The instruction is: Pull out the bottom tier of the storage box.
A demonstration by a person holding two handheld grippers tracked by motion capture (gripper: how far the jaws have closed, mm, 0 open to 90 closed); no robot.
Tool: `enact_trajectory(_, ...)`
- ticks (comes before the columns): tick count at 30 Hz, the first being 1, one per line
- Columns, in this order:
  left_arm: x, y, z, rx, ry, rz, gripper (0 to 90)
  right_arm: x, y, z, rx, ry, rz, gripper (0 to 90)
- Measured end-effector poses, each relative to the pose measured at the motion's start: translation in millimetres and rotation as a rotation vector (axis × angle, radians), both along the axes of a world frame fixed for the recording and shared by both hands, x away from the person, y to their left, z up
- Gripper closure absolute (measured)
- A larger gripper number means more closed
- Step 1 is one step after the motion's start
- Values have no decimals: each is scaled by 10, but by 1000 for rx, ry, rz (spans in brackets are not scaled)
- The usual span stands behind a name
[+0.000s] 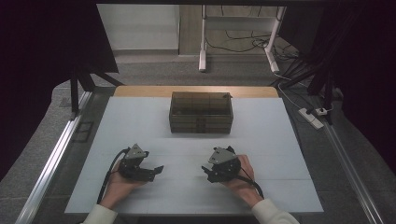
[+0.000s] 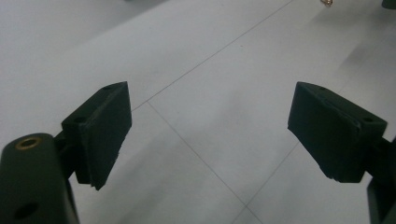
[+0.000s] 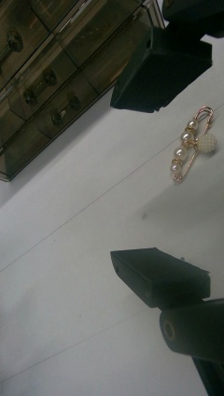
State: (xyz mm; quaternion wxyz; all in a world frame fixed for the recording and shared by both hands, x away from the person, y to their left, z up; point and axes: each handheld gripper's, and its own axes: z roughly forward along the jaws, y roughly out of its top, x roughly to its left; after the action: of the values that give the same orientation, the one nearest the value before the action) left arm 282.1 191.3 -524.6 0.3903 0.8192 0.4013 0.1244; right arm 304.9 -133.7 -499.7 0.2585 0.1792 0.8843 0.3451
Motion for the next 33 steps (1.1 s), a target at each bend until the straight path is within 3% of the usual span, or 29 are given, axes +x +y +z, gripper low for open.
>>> enact_trajectory(21, -10, 8, 0, 1, 0, 3, 143, 3, 171, -16, -139, -96, 31, 237)
enact_trajectory(33, -11, 9, -3, 2, 1, 4, 143, 11, 214, -24, -171, -127, 41, 239)
